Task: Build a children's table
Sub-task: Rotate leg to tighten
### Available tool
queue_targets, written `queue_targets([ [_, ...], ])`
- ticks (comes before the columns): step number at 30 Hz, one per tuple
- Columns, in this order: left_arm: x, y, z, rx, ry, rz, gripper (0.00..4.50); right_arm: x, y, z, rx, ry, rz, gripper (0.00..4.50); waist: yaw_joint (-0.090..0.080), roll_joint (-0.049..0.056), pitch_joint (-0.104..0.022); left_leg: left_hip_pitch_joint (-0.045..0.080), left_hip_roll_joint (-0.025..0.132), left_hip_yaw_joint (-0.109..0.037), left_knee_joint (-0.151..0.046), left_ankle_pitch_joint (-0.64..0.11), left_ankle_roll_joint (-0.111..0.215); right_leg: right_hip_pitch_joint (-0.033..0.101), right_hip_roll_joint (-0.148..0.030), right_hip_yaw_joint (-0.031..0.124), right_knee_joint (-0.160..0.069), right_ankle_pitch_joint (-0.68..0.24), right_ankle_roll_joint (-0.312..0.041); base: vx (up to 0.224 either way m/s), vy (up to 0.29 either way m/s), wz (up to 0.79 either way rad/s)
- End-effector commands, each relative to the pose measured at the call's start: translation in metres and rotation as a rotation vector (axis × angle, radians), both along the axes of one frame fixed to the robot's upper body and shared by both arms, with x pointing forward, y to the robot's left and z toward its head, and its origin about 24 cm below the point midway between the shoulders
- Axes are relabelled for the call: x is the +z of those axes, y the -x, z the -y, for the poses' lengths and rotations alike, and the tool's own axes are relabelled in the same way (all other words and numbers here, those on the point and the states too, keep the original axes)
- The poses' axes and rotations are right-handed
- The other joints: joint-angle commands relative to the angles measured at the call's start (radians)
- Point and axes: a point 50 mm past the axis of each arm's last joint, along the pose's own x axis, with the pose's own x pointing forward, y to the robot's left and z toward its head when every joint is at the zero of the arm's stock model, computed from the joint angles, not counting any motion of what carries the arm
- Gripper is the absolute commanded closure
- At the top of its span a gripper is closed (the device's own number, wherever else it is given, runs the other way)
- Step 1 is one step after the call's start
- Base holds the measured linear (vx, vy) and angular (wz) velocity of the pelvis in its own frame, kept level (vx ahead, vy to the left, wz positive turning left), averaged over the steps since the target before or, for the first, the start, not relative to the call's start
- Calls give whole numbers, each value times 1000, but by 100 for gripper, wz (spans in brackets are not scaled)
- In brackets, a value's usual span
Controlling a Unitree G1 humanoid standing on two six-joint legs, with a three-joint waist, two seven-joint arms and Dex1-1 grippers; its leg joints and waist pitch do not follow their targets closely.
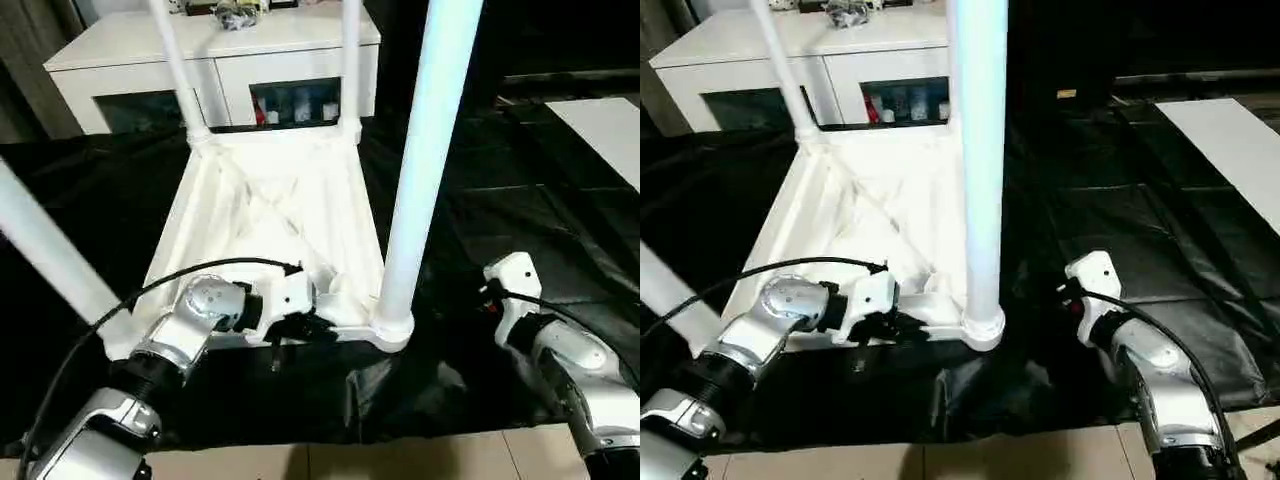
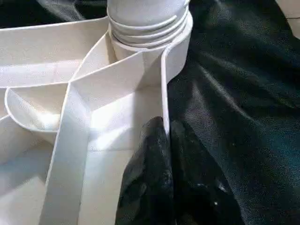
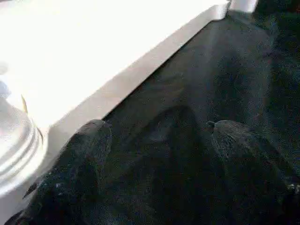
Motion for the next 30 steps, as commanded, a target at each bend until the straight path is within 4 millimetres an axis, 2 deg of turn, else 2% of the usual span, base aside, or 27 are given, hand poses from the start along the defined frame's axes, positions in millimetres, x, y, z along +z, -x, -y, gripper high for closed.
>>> queue_targets([
  [1,-2,-1,-7,45,10,8,406,6,-5,0,-53,6,44,68,-5,-20,-47,2,36,-9,-71,-177,72,44,-61,34,-71,-133,-235,0,0,0],
  [3,3,1,-9,49,54,21,387,5,-5,0,-94,-9,54,68,-8,-23,-47,4,36,-10,-73,-190,59,40,-62,36,-75,-172,-223,0,0,0],
  [7,15,7,-13,58,157,49,359,6,-2,-2,-169,-50,73,68,-9,-20,-51,0,40,-11,-73,-165,59,40,-64,37,-66,-120,-230,0,0,0],
  [8,22,11,-15,79,215,80,349,7,1,-2,-209,-54,96,68,-9,-20,-55,2,40,-11,-68,-132,69,39,-59,35,-59,-56,-236,0,0,0],
  [10,36,13,-22,214,351,130,327,11,8,-1,-261,-48,130,68,-8,-21,-57,-4,39,-10,-63,-79,91,41,-58,34,-49,43,-243,0,0,0],
  [11,40,14,-24,262,388,141,319,13,10,-1,-268,-45,140,68,-9,-15,-58,-2,39,-9,-61,-75,96,38,-56,34,-46,63,-249,0,0,0],
  [12,43,14,-27,322,433,151,319,14,13,-1,-273,-54,146,68,-9,-17,-58,-5,35,-9,-58,-70,109,41,-55,32,-48,84,-251,0,0,0],
  [13,45,14,-29,375,462,161,308,16,16,-1,-277,-64,151,68,-9,-13,-58,-4,35,-8,-56,-78,116,40,-53,32,-48,84,-253,0,0,0],
  [14,46,15,-33,492,497,174,299,20,20,-1,-287,-81,167,68,-9,-16,-54,-5,33,-7,-58,-97,120,38,-51,31,-54,45,-244,0,0,0],
  [15,46,15,-34,518,506,176,291,21,21,-1,-287,-86,170,68,-10,-17,-50,-4,36,-7,-62,-128,114,38,-52,31,-59,-4,-234,0,0,0],
  [16,47,23,-41,677,585,176,291,27,30,-5,-252,-120,188,68,-13,-25,-49,-5,38,-5,-63,-141,109,41,-51,31,-59,-20,-230,0,0,0],
  [17,47,23,-41,677,585,176,291,27,30,-5,-252,-120,188,68,-8,-22,-50,-7,43,-10,-64,-142,108,46,-57,32,-58,-26,-223,0,0,0],
  [18,46,41,-45,779,690,142,291,28,42,-14,-138,-151,156,68,-11,-20,-43,-9,40,-8,-68,-175,106,40,-53,33,-69,-96,-206,0,0,0],
  [19,46,41,-45,779,690,142,291,28,42,-14,-138,-151,156,68,-13,-22,-43,-11,40,-9,-68,-183,103,43,-52,31,-70,-113,-200,0,0,0],
  [20,45,55,-47,820,743,144,291,28,51,-20,-48,-155,136,68,-14,-18,-46,-7,41,-10,-67,-200,97,39,-51,32,-73,-143,-189,0,0,0],
  [21,44,69,-48,858,796,141,291,26,60,-25,36,-170,95,68,-17,-20,-37,-16,44,-13,-73,-216,96,43,-52,33,-78,-164,-179,0,0,0],
  [22,43,84,-51,903,824,156,291,26,70,-29,125,-186,62,68,-19,-27,-31,-15,43,-9,-78,-245,95,36,-48,33,-88,-217,-166,0,0,0],
  [23,43,93,-52,924,829,174,291,28,74,-30,169,-184,58,68,-20,-27,-34,-16,46,-14,-76,-261,94,41,-53,34,-90,-247,-151,0,0,0],
  [24,43,99,-53,937,827,187,291,29,78,-31,195,-181,58,68,-16,-35,-31,-15,45,-13,-78,-275,91,33,-51,36,-94,-298,-128,0,0,0],
  [25,42,113,-49,913,794,215,291,32,81,-30,212,-226,38,68,-18,-53,-26,-16,43,-11,-80,-289,90,29,-48,37,-101,-335,-115,0,0,0],
  [26,42,113,-49,913,794,215,291,32,81,-30,212,-226,38,68,-13,-39,-22,-10,44,-15,-85,-321,79,23,-53,39,-106,-418,-93,0,0,0],
  [27,39,116,-49,923,774,204,291,33,82,-31,216,-239,29,68,-13,-42,-17,-6,44,-14,-86,-343,70,16,-51,40,-112,-463,-79,0,0,0],
  [28,34,115,-51,970,738,178,291,33,83,-33,220,-251,17,68,-11,-42,-15,4,42,-16,-85,-366,50,9,-50,42,-118,-511,-58,0,0,0],
  [29,30,113,-53,1019,691,176,291,32,83,-36,223,-251,8,68,-8,-38,-16,7,41,-16,-84,-368,41,6,-49,44,-119,-515,-50,0,0,0],
  [30,28,109,-55,1064,650,180,291,30,83,-39,219,-239,-2,68,-6,-41,-16,10,40,-17,-85,-372,27,3,-46,45,-119,-510,-39,0,0,0],
])
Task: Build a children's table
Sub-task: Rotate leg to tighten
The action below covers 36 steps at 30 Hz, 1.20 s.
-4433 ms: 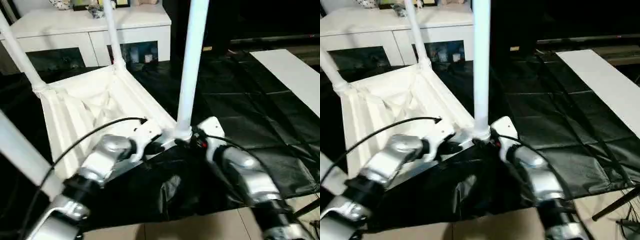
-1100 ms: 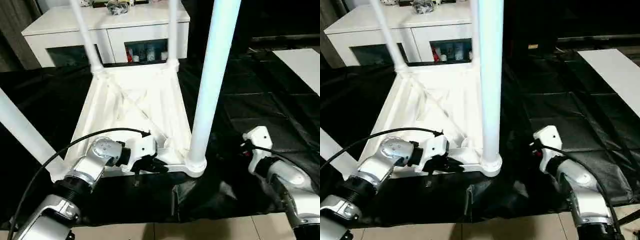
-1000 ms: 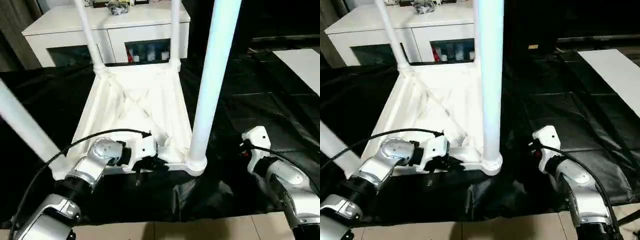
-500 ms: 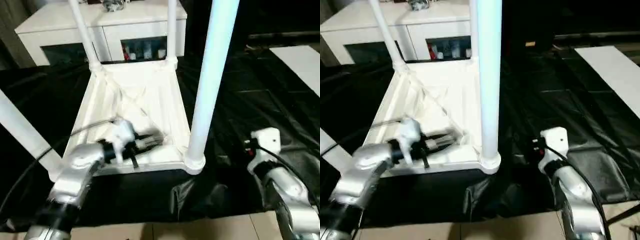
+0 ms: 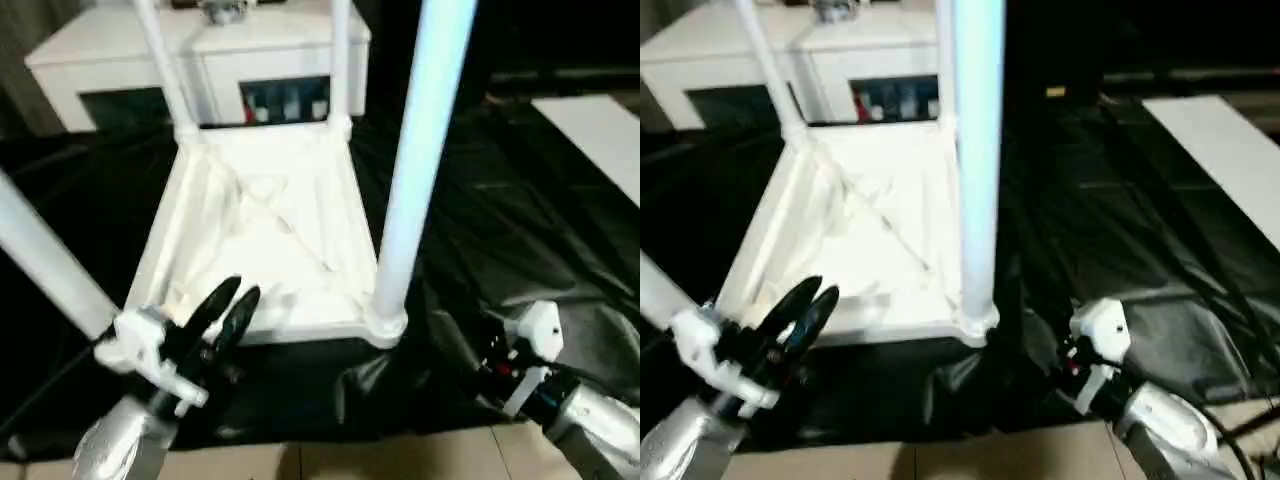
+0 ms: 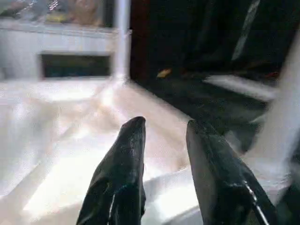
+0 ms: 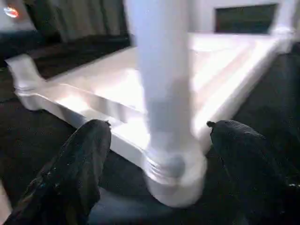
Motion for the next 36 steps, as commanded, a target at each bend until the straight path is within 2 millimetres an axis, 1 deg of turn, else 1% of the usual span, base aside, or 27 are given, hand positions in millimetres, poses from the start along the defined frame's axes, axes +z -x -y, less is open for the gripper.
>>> queue_targets([
  [1,-3,-8,-4,94,-81,-62,291,-3,-1,-8,-11,12,-18,68,0,-14,-24,10,38,-18,-85,-366,14,6,-48,42,-113,-493,-46,0,0,0],
  [2,-3,-12,-5,138,-110,-79,291,-6,-3,-11,-47,29,-9,68,-1,-13,-24,5,37,-20,-87,-364,3,7,-48,41,-111,-485,-40,0,0,0],
  [3,-2,-17,-7,193,-119,-86,291,-9,-8,-13,-114,40,9,68,0,-12,-28,6,34,-22,-86,-356,-7,7,-49,39,-110,-474,-40,0,0,0],
  [4,-1,-18,-8,214,-111,-73,291,-9,-9,-15,-127,25,13,68,-2,-13,-27,2,34,-24,-89,-357,-8,8,-49,38,-109,-468,-40,0,0,0],
  [5,1,-19,-10,236,-103,-61,291,-8,-10,-16,-140,10,17,68,0,-20,-28,-2,33,-26,-90,-354,-7,13,-50,37,-107,-455,-39,0,0,0],
  [7,3,-20,-13,281,-91,-42,291,-8,-11,-19,-154,-17,15,68,1,-20,-31,-1,34,-24,-88,-346,-2,13,-49,40,-104,-415,-44,0,0,0],
  [8,9,-17,-17,304,-58,12,291,-9,-11,-27,-156,-46,2,68,2,-10,-32,-5,33,-27,-89,-333,1,15,-50,40,-102,-387,-51,0,0,0],
  [10,15,-11,-21,293,-8,70,291,-11,-10,-34,-144,-37,0,68,-3,-9,-35,-11,33,-27,-90,-323,-2,21,-49,38,-98,-338,-63,0,0,0],
  [11,18,-8,-26,329,-4,92,273,-12,-9,-42,-115,-38,-1,68,-4,-5,-39,-9,34,-27,-87,-324,-3,21,-48,38,-94,-301,-72,0,0,0],
  [12,20,-7,-25,313,19,99,256,-13,-9,-45,-102,-36,1,68,-2,-10,-41,-6,35,-24,-83,-309,1,20,-47,40,-91,-250,-84,0,0,0],
  [13,21,-5,-25,297,25,103,256,-13,-9,-46,-97,-47,1,68,-2,-10,-41,-6,35,-24,-83,-309,1,20,-47,40,-91,-250,-84,0,0,0],
  [14,21,-2,-22,254,27,105,256,-12,-9,-49,-97,-67,-1,68,1,-9,-43,-10,35,-23,-82,-273,14,25,-47,40,-82,-182,-102,0,0,0],
  [16,18,5,-20,220,0,106,220,-11,-9,-48,-101,-73,4,68,3,-8,-45,-8,34,-20,-78,-254,25,25,-46,41,-80,-144,-108,0,0,0],
  [17,16,7,-20,219,-7,105,212,-11,-8,-47,-100,-72,7,68,3,-5,-47,-9,36,-22,-78,-237,30,29,-47,39,-76,-113,-110,0,0,0],
  [19,11,13,-20,205,2,89,206,-9,-7,-44,-89,-61,27,68,3,-4,-47,-8,37,-20,-76,-228,33,30,-46,38,-75,-84,-115,0,0,0],
  [20,5,18,-16,134,1,47,197,-8,-7,-41,-84,-56,37,68,3,-6,-46,-6,37,-18,-76,-238,32,29,-46,39,-77,-95,-117,0,0,0],
  [21,4,20,-16,113,-6,33,183,-8,-6,-41,-83,-54,38,68,5,-3,-43,-5,36,-17,-79,-257,32,27,-46,39,-78,-124,-116,0,0,0],
  [22,-6,27,-12,0,-42,-45,163,-7,-6,-38,-77,-47,43,68,6,-5,-42,-5,36,-17,-80,-269,30,27,-47,40,-79,-145,-113,0,0,0],
  [23,-12,32,-14,-53,-84,-83,163,-6,-6,-37,-71,-46,48,68,8,-6,-40,-3,35,-19,-84,-298,29,25,-47,41,-82,-204,-99,0,0,0],
  [24,-12,32,-14,-53,-84,-83,159,-6,-6,-37,-71,-46,48,68,7,-5,-37,-2,36,-19,-86,-315,28,22,-47,41,-85,-233,-92,0,0,0],
  [25,-11,35,-31,20,-120,-43,151,-4,-6,-33,-76,-39,58,68,4,-2,-34,-1,36,-20,-88,-339,21,20,-47,42,-89,-277,-84,0,0,0],
  [26,-7,35,-41,82,-132,-2,125,-3,-6,-31,-81,-42,61,68,3,-4,-35,3,37,-19,-88,-357,9,17,-48,43,-94,-302,-83,0,0,0],
  [27,-5,36,-46,123,-136,28,125,-3,-7,-30,-85,-44,62,68,3,-5,-35,4,38,-19,-89,-365,3,18,-48,44,-95,-302,-86,0,0,0],
  [28,-2,40,-53,159,-153,52,118,-2,-8,-27,-100,-41,71,68,3,-10,-34,2,37,-20,-89,-363,5,19,-48,43,-96,-302,-86,0,0,0],
  [29,-2,40,-53,159,-153,52,113,-2,-8,-27,-100,-41,71,68,4,-6,-34,3,38,-21,-91,-370,3,19,-50,42,-95,-306,-85,0,0,0],
  [33,-4,45,-62,195,-160,45,68,-3,-10,-22,-103,-22,72,68,5,-12,-35,5,38,-22,-92,-386,2,16,-50,45,-95,-335,-68,0,0,0],
  [36,-6,51,-70,205,-145,32,62,-3,-15,-16,-124,-18,69,68,6,-18,-38,4,37,-22,-91,-385,-3,14,-48,45,-94,-324,-65,0,0,0],
])
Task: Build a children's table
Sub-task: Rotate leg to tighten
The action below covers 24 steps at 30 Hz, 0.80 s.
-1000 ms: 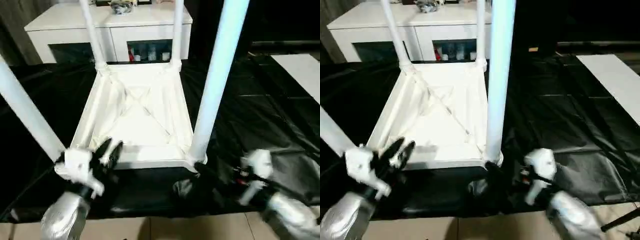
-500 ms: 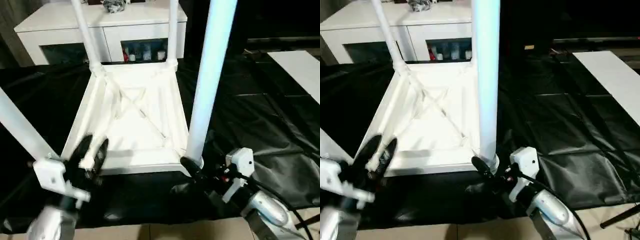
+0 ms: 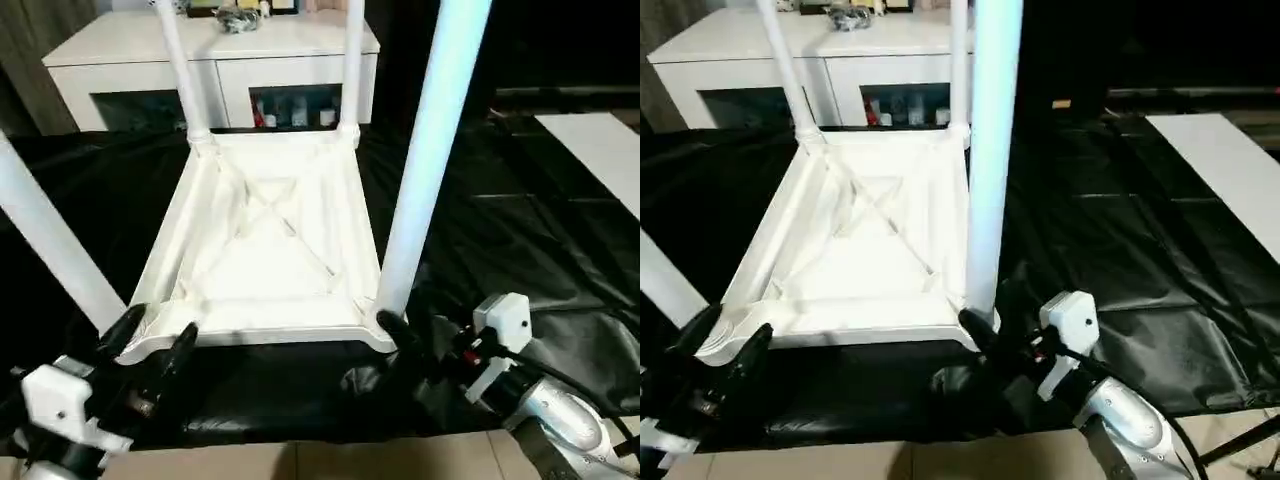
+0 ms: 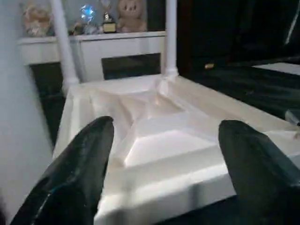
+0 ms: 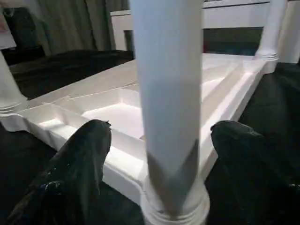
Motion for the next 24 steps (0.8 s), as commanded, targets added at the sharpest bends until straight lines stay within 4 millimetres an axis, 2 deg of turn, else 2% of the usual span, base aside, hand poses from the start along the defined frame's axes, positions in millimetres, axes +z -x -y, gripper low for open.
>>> queue_targets([
  [1,4,7,-13,43,13,19,54,1,-4,8,-14,7,4,68,3,-5,-22,6,39,-20,-91,-382,-5,12,-48,41,-88,-319,-79,0,0,0],
  [3,6,9,-17,67,18,32,30,0,-4,9,-16,10,2,68,3,-4,-21,4,39,-21,-92,-383,-4,12,-47,41,-88,-308,-86,0,0,0],
  [5,10,12,-23,98,31,39,24,0,-3,10,-10,12,-3,68,4,-11,-23,4,40,-20,-91,-380,1,15,-46,40,-85,-287,-85,0,0,0],
  [8,16,12,-31,151,37,62,9,0,0,9,27,10,-9,68,8,-9,-24,4,40,-20,-90,-368,5,16,-46,39,-83,-261,-89,0,0,0],
  [12,26,5,-35,166,43,88,9,3,6,5,116,-17,-33,68,13,-10,-24,7,41,-20,-89,-367,10,18,-43,38,-80,-240,-93,0,0,0],
  [13,28,1,-33,156,40,88,9,3,7,4,131,-19,-36,68,14,-7,-25,7,41,-21,-89,-364,8,18,-44,38,-80,-239,-93,0,0,0],
  [14,30,-5,-33,150,38,86,9,4,8,4,149,-17,-36,68,13,-8,-24,6,40,-20,-89,-368,6,18,-44,38,-79,-245,-91,0,0,0],
  [15,30,-9,-34,149,36,81,9,4,8,4,156,-15,-35,68,16,-7,-25,11,40,-20,-88,-373,0,16,-43,38,-81,-259,-88,0,0,0],
  [16,30,-13,-35,153,34,77,9,4,9,5,164,-11,-34,68,15,-9,-24,9,39,-20,-88,-369,0,17,-44,38,-81,-259,-88,0,0,0],
  [17,30,-21,-38,162,35,70,9,4,9,6,179,7,-27,68,17,11,-26,10,38,-22,-89,-369,-10,17,-44,37,-78,-253,-88,0,0,0],
  [18,30,-21,-38,162,35,70,9,4,9,6,179,7,-27,68,17,1,-25,12,37,-21,-87,-369,-10,16,-41,37,-80,-246,-86,0,0,0],
  [20,30,-31,-41,154,50,55,9,6,10,8,194,21,-20,68,17,3,-28,10,36,-21,-86,-360,-10,20,-42,36,-79,-233,-89,0,0,0],
  [21,31,-35,-41,144,55,45,9,7,10,9,199,19,-18,68,19,10,-29,11,35,-22,-85,-358,-9,19,-44,36,-77,-232,-97,0,0,0],
  [22,31,-36,-42,140,56,42,9,8,10,9,201,18,-18,68,18,7,-28,10,35,-20,-85,-362,-8,19,-44,36,-78,-240,-99,0,0,0],
  [23,33,-45,-41,106,73,22,9,12,14,8,236,6,-19,68,21,14,-30,12,35,-22,-85,-367,-8,18,-45,36,-78,-253,-102,0,0,0],
  [24,34,-48,-42,101,74,18,9,13,15,7,247,3,-19,68,28,15,-29,19,34,-21,-82,-379,-7,13,-43,37,-80,-272,-102,0,0,0],
])
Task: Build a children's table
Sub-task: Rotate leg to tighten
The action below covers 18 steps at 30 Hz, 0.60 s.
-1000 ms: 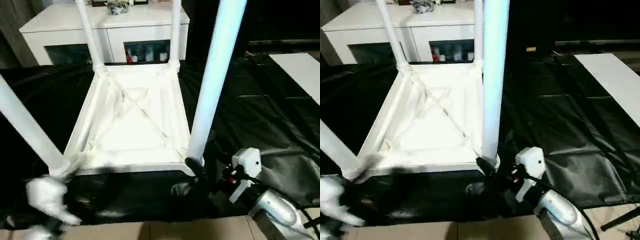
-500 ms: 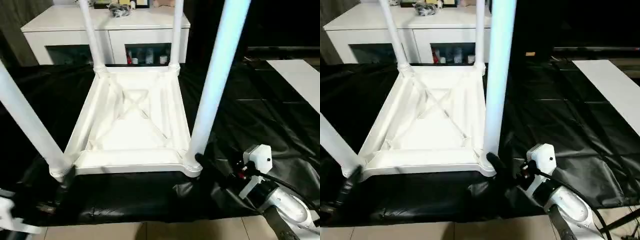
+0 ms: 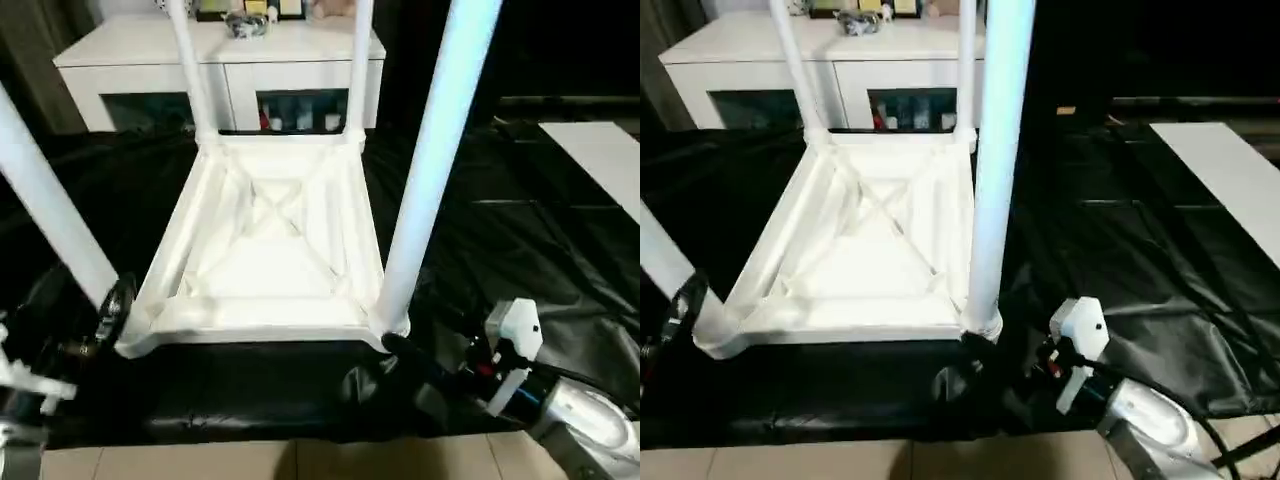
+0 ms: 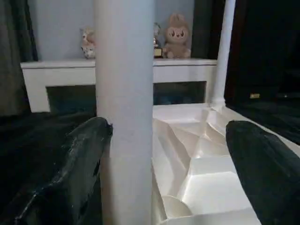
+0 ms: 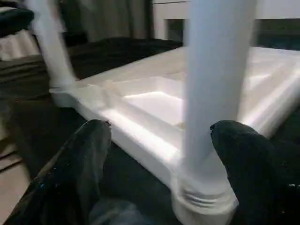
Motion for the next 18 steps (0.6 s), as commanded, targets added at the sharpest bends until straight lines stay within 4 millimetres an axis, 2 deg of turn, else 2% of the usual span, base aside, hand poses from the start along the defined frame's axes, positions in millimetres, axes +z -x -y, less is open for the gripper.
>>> queue_targets([
  [1,-2,-10,0,-17,10,-47,9,10,4,-4,53,-25,20,68,-2,7,-22,16,33,-19,-85,-380,-6,11,-42,38,-84,-284,-99,0,0,0],
  [2,-1,-15,0,-17,14,-48,9,12,5,-7,66,-29,24,68,2,7,-22,15,34,-19,-85,-376,-4,12,-43,38,-83,-291,-99,0,0,0],
  [3,0,-20,0,-15,13,-58,9,13,5,-9,74,-33,27,68,3,19,-23,15,34,-20,-86,-371,-10,11,-45,38,-81,-301,-98,0,0,0],
  [4,0,-25,0,-4,-11,-74,9,14,4,-12,75,-39,30,68,2,14,-23,14,34,-21,-85,-369,-11,12,-45,37,-83,-300,-99,0,0,0],
  [8,-1,-39,2,2,-10,-108,9,14,3,-20,93,-64,27,68,-1,14,-24,11,32,-24,-87,-370,-20,14,-47,35,-81,-318,-98,0,0,0],
  [10,1,-48,3,11,31,-104,9,12,5,-24,122,-65,15,68,1,13,-27,15,32,-23,-84,-365,-22,11,-47,36,-81,-316,-99,0,0,0],
  [11,1,-50,1,24,33,-109,9,12,5,-24,125,-64,14,68,-1,13,-27,10,33,-25,-85,-352,-22,16,-48,35,-78,-294,-105,0,0,0],
  [13,0,-52,-1,42,49,-124,34,12,4,-25,126,-60,14,68,-2,10,-28,6,32,-24,-85,-339,-17,19,-48,34,-76,-271,-108,0,0,0],
  [14,2,-54,-4,56,51,-120,34,11,3,-25,121,-57,14,68,-3,13,-29,6,31,-24,-83,-330,-16,18,-47,34,-74,-261,-110,0,0,0],
  [17,7,-56,-5,64,83,-96,77,10,-2,-23,96,-43,20,68,-3,13,-32,3,32,-23,-80,-292,-11,21,-47,33,-70,-204,-124,0,0,0],
  [18,8,-55,-4,56,108,-83,77,10,-3,-23,91,-41,21,68,-3,13,-33,4,31,-23,-80,-290,-10,21,-47,33,-69,-199,-128,0,0,0],
])
